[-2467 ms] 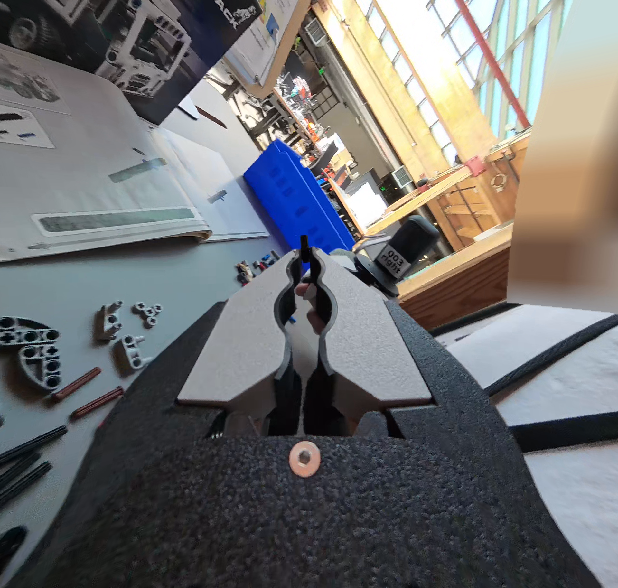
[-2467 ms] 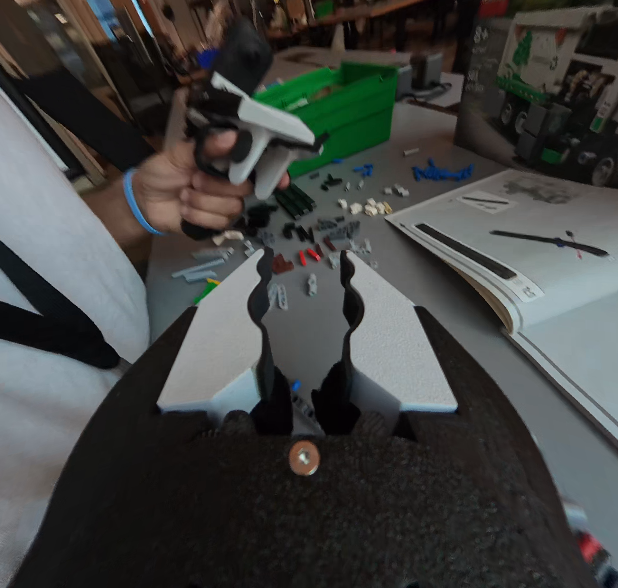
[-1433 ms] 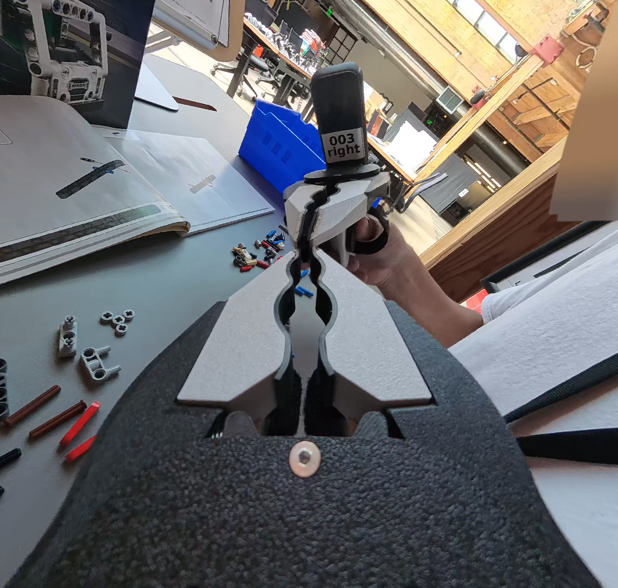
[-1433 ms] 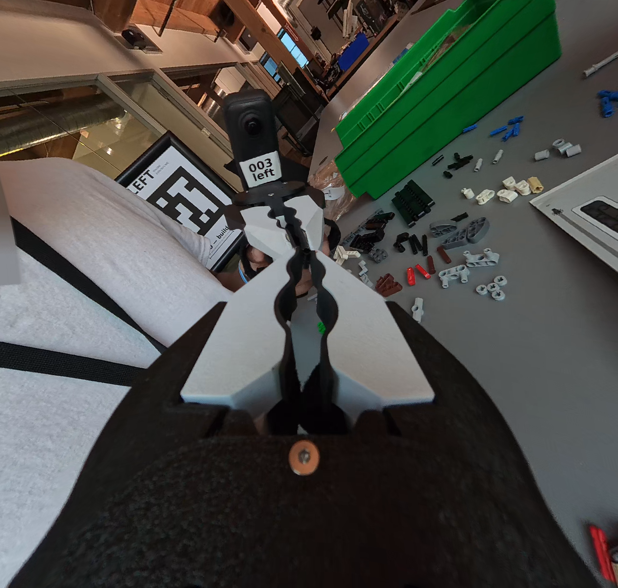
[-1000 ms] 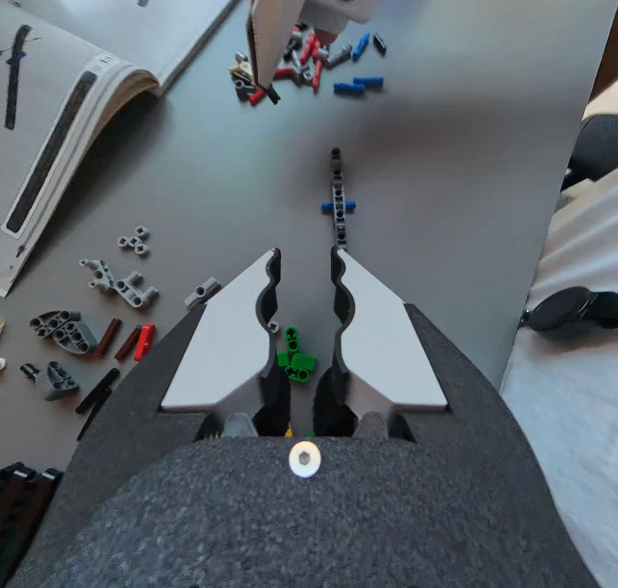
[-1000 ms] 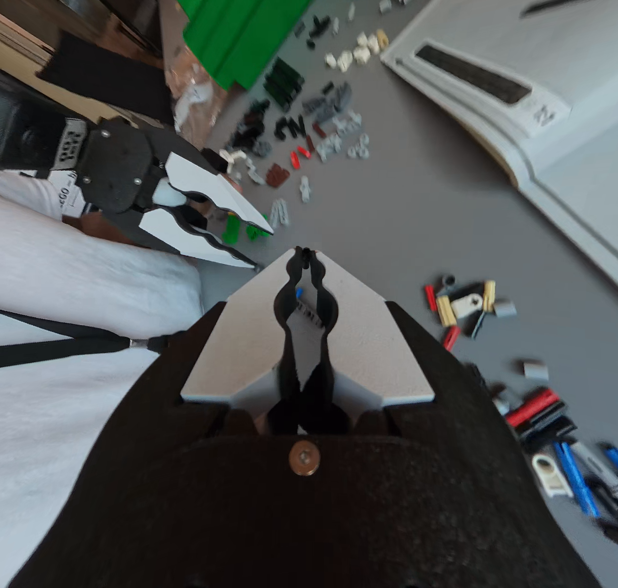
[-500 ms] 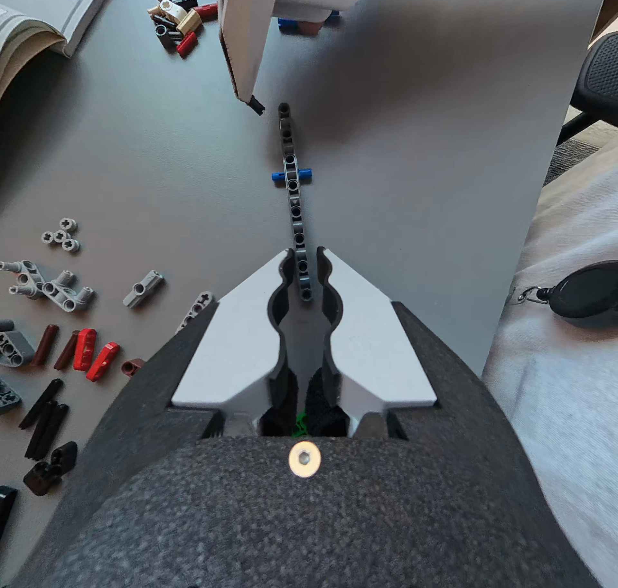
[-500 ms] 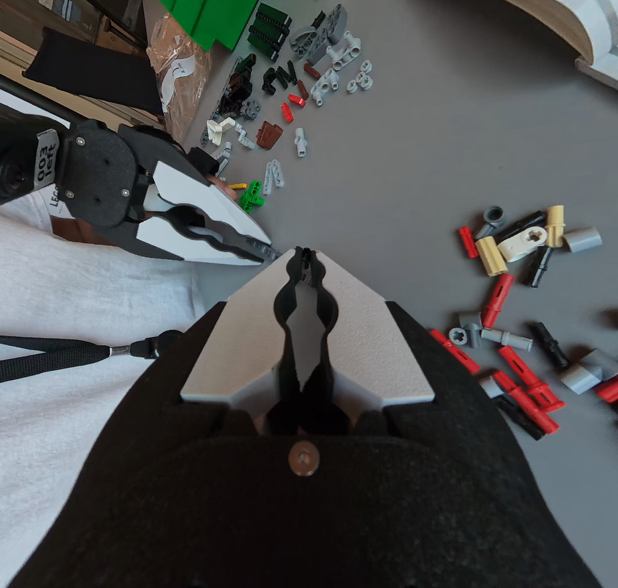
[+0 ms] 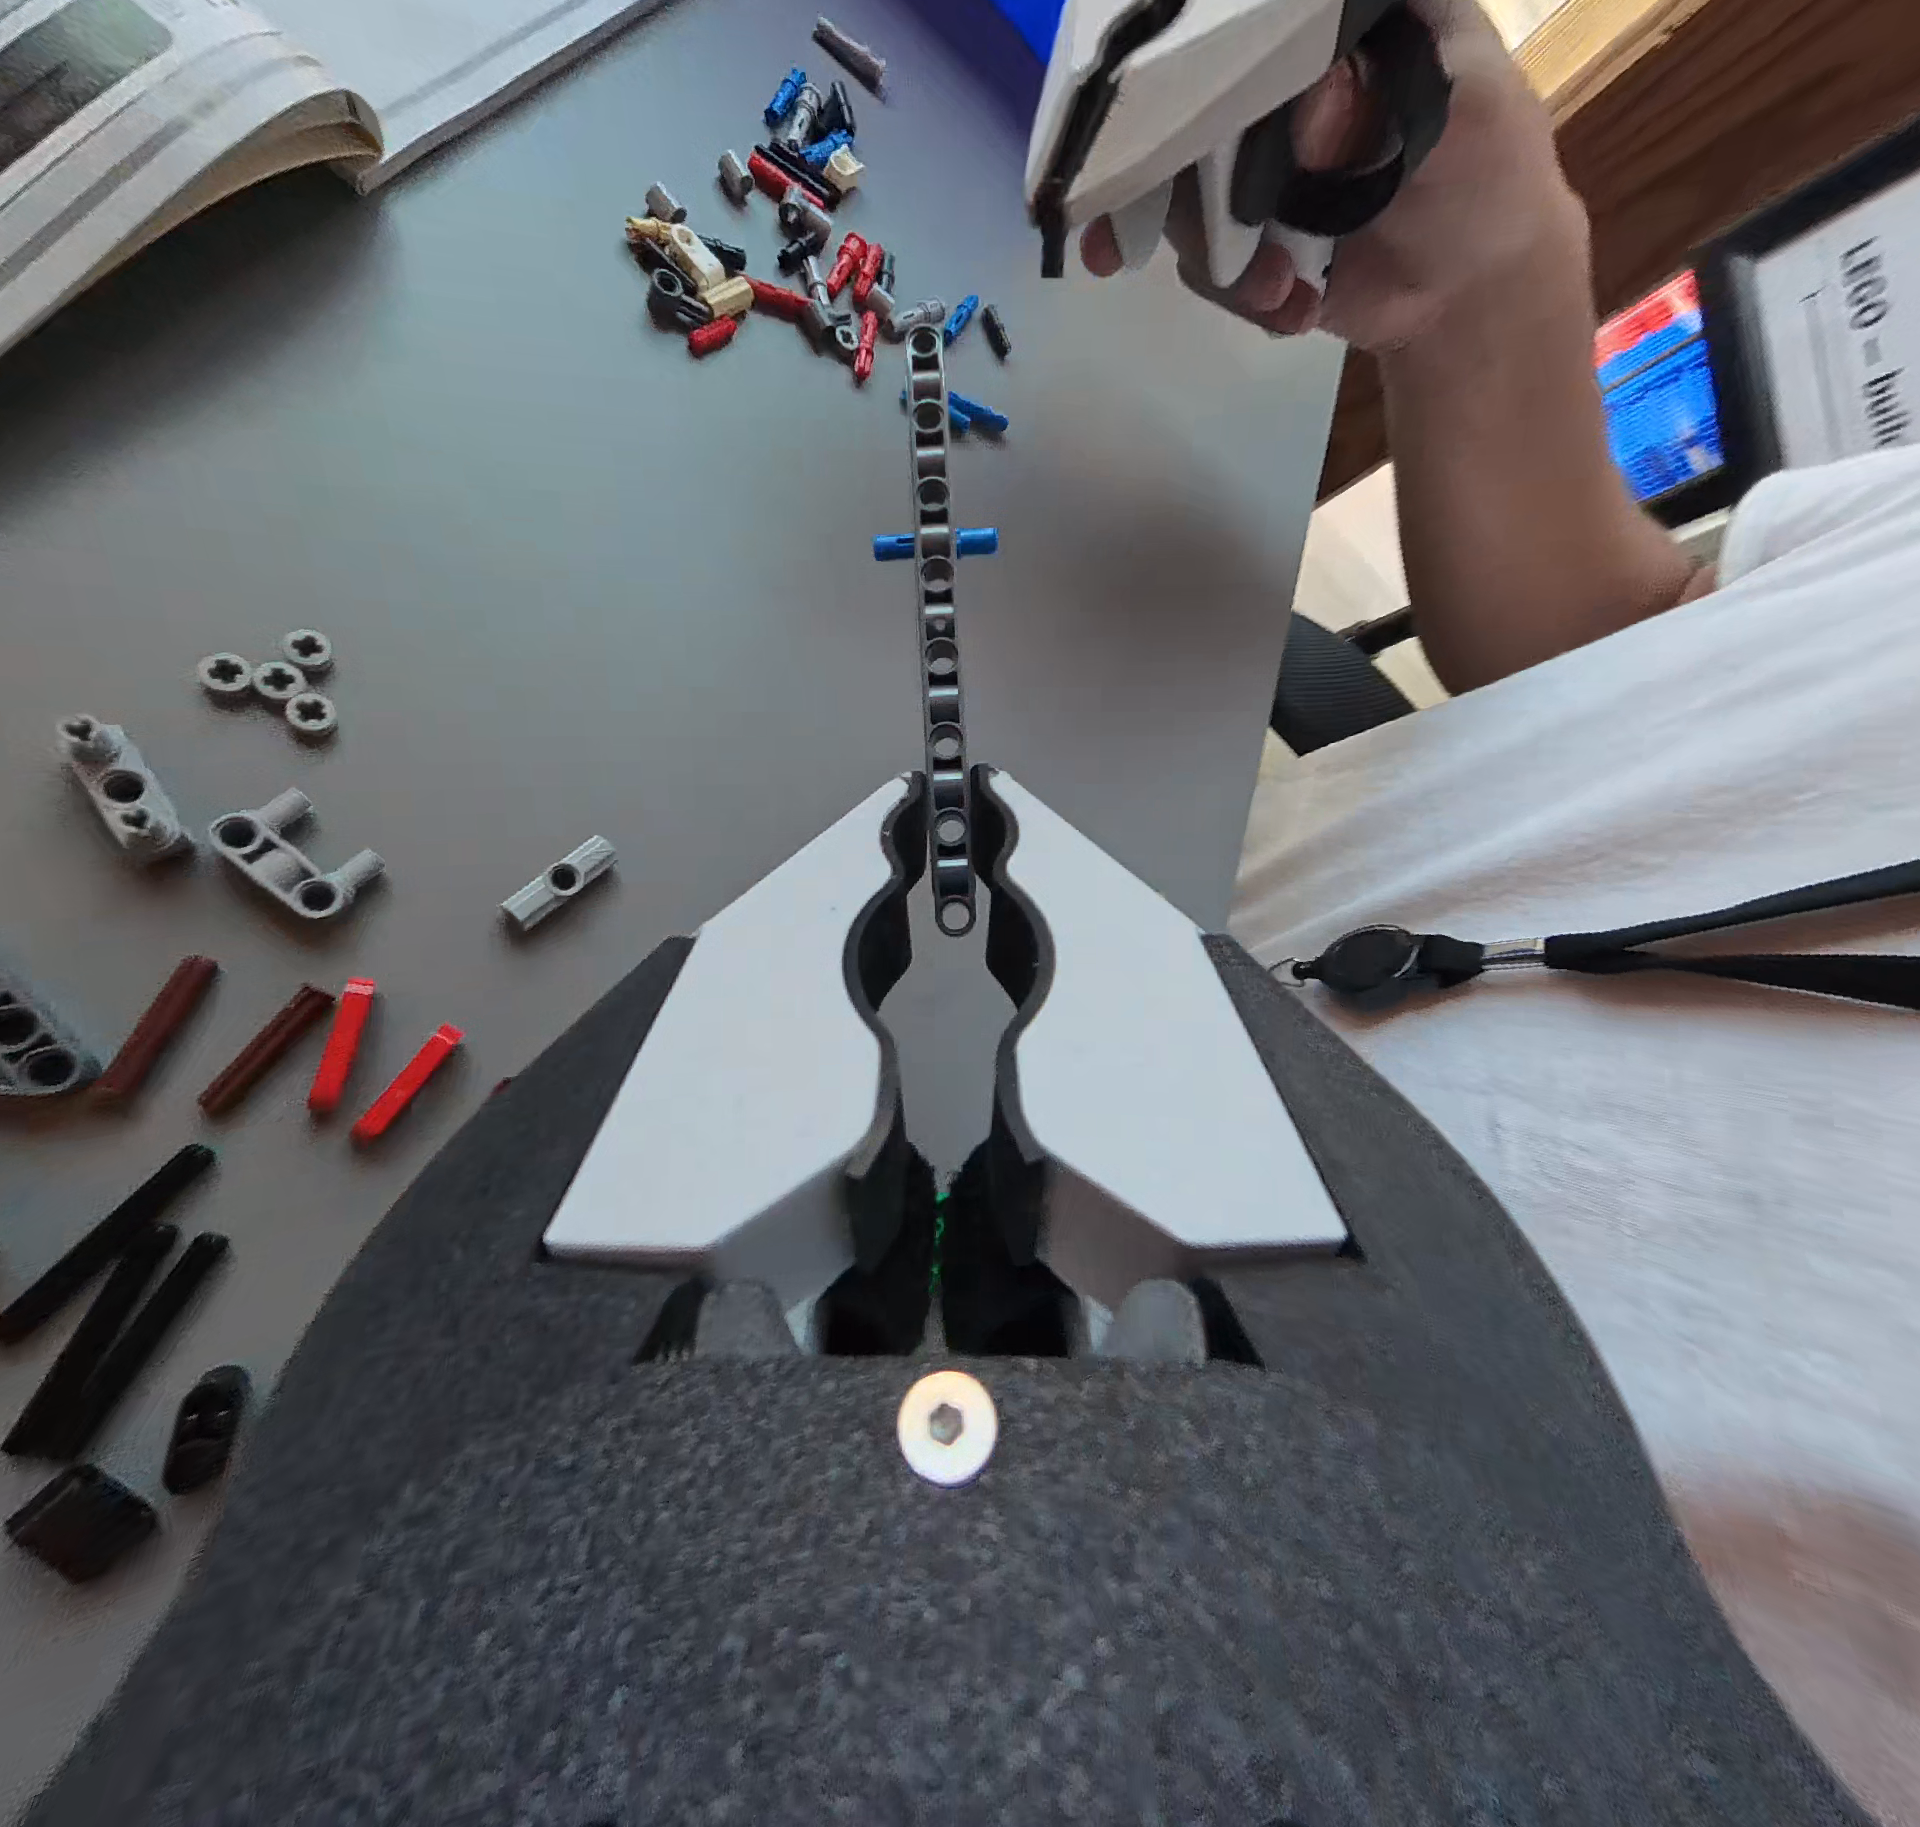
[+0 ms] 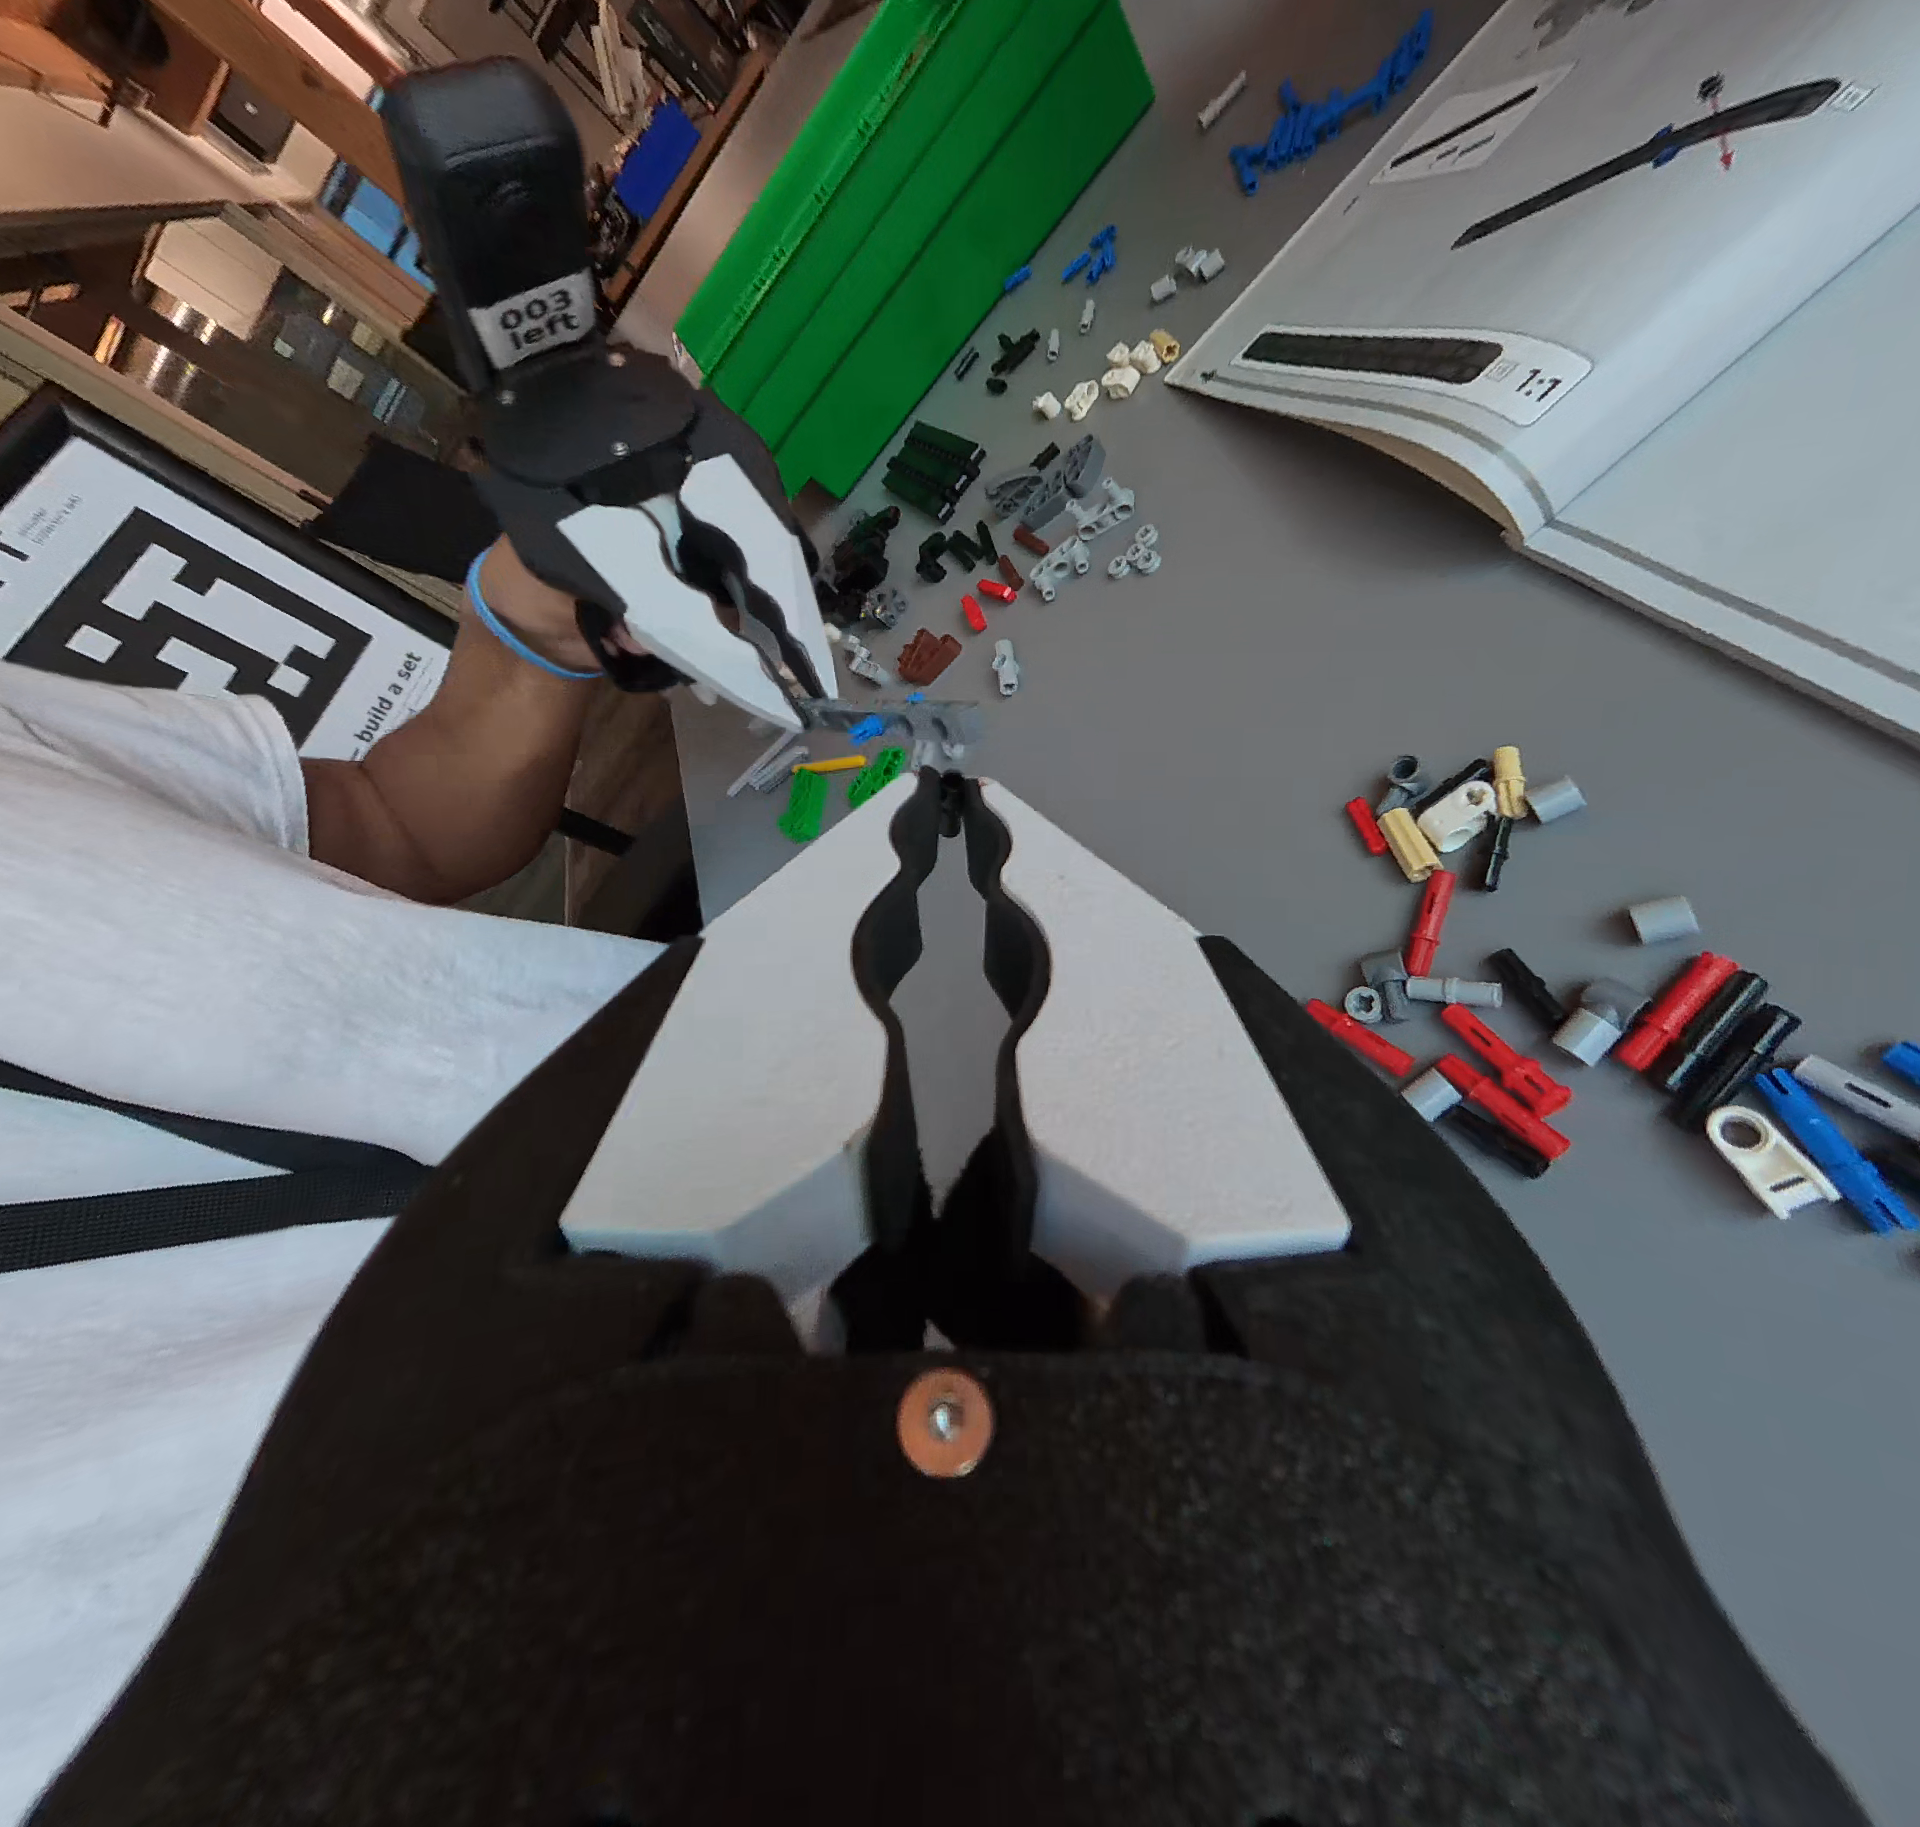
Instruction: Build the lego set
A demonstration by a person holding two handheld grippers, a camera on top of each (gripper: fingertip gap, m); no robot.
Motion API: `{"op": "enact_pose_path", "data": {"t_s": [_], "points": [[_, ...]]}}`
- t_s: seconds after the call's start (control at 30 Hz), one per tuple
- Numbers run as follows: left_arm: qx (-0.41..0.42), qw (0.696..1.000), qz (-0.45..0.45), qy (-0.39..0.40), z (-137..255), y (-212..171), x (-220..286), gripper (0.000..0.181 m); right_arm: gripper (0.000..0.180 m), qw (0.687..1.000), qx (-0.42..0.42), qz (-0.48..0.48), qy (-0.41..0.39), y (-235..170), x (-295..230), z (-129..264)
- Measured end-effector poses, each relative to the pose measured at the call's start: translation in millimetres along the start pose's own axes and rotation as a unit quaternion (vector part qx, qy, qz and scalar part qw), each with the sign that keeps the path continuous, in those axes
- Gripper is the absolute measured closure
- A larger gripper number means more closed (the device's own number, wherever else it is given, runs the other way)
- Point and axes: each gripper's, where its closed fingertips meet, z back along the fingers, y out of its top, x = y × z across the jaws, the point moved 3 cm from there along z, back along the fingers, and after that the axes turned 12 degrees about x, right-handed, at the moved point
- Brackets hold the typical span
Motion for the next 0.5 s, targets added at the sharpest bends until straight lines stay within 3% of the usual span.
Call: {"op": "enact_pose_path", "data": {"t_s": [0.03,0.2,0.37,0.43,0.5], "points": [[0.001,1.0,0.024,-0.013,3,5,-3,0.174,0.177,1.0,0.008,-0.003,0.003,1,0,2],[0.008,0.996,0.071,-0.044,8,18,-13,0.174,0.176,0.999,0.033,-0.013,0.002,-4,-1,8],[0.008,0.998,0.051,-0.028,4,18,-8,0.174,0.176,0.999,0.042,-0.031,0.014,-9,-4,14],[0.001,0.999,-0.03,0.018,1,14,-5,0.174,0.176,0.998,0.048,-0.039,0.021,-8,-5,17],[-0.022,0.978,-0.18,0.1,-4,5,-4,0.174,0.177,0.997,0.051,-0.051,0.028,-8,-6,17]]}}
